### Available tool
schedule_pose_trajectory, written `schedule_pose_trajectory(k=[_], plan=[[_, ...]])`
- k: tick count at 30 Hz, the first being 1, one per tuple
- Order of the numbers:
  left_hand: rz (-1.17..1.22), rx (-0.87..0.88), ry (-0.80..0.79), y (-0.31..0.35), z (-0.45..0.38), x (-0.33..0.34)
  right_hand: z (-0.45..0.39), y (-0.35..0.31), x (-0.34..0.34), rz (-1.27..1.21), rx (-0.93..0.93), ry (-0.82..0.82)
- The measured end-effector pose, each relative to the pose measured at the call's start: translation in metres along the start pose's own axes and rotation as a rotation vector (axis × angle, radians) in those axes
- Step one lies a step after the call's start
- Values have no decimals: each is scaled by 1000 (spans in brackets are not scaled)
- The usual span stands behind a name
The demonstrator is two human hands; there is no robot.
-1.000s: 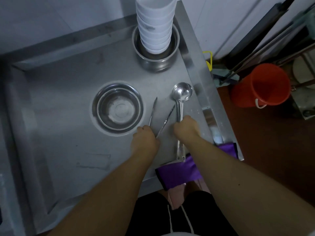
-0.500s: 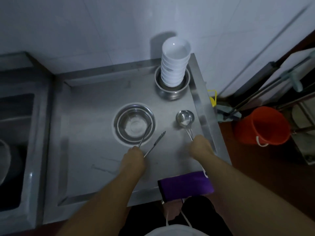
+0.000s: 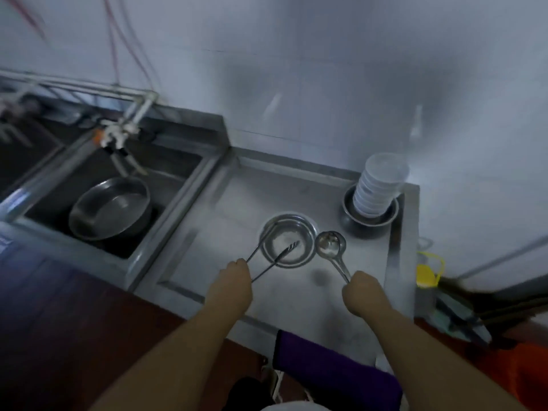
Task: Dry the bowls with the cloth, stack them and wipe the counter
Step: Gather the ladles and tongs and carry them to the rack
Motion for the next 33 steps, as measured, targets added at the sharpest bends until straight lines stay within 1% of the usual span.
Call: schedule_pose_trajectory(k=[5,8,10,18,25,33], plan=[[177,-194,48,-32,79,13,23,-15,9,103,-149,-44],[245,-287,94,-53,131,18,43,-27,23,157,-221,-74],[288,-381,123,-70,165,20,57,-39,34,186,-272,-98],[450,-740,237,-147,306,34,134,-106,94,343,-506,-194],[535,-968,289,-204,446,74,254,-164,173,573,-776,-176],[617,-1153,356,-258,616,133,424,-194,271,650,-988,-217]])
Point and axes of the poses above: each hand's wrist, its own z-axis away from the middle knuckle, its own x-axis out of the palm, y = z × x, the point moved 10 cm from there along -z, towards the middle knuckle, and after that the axes turned 8 degrees about x, right-handed, at the moved point
